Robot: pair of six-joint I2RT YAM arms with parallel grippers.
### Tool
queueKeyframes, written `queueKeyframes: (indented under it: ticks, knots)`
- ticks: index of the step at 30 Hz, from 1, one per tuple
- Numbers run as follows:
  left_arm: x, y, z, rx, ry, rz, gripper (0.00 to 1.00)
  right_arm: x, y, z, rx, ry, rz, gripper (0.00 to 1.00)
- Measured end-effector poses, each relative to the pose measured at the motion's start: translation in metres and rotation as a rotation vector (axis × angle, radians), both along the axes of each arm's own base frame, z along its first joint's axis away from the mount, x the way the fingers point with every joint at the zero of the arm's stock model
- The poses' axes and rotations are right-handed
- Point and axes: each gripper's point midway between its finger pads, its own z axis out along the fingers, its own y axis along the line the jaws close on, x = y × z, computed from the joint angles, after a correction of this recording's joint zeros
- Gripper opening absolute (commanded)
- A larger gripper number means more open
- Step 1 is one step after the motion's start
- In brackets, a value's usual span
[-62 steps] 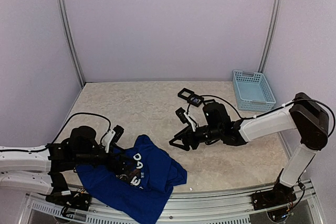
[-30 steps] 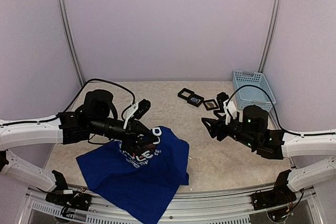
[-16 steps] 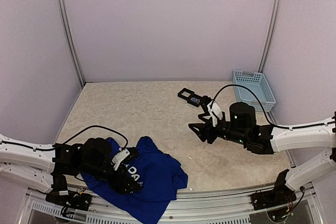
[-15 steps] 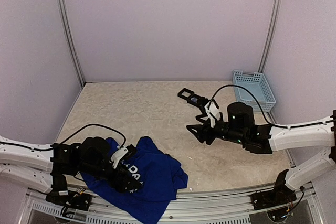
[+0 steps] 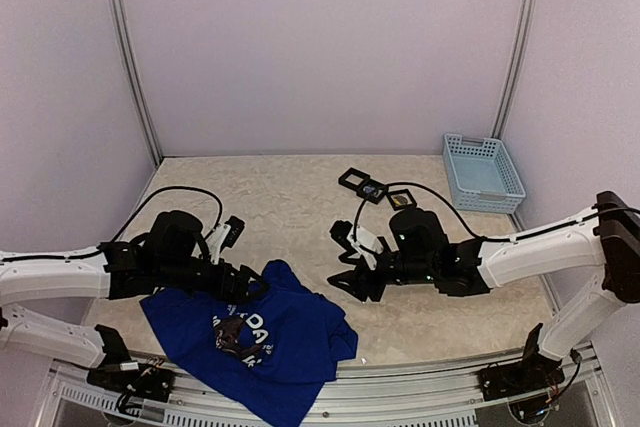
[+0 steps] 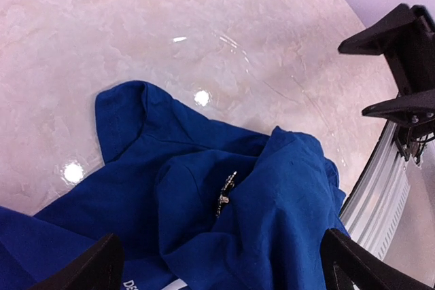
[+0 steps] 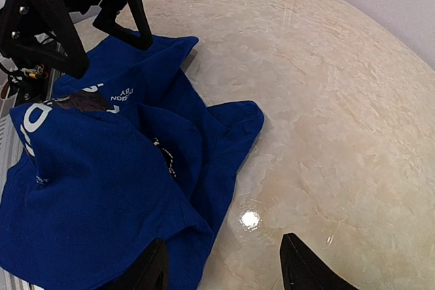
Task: Remove the brooch from the garment
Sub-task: Adjust the crumpled clothing at the center of the board.
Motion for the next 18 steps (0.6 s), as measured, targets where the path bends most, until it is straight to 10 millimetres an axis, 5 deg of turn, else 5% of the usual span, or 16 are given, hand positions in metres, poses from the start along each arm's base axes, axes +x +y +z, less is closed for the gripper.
queueKeyframes:
  ticks: [4, 8, 10, 18]
  knots:
    - [0.005, -0.021, -0.023, 0.049, 0.085, -0.062, 0.98, 0.005, -0.010, 0.013, 0.017, -0.042, -0.047, 0.59]
    - [0.009, -0.048, -0.035, 0.057, 0.133, -0.136, 0.65, 0.009, -0.020, 0.033, 0.053, -0.095, -0.098, 0.58]
    - [0.006, -0.061, -0.040, 0.063, 0.151, -0.177, 0.57, 0.013, -0.025, 0.041, 0.066, -0.118, -0.127, 0.58]
    - [-0.039, -0.094, -0.061, 0.118, 0.185, -0.333, 0.03, 0.019, -0.041, 0.058, 0.096, -0.172, -0.201, 0.58]
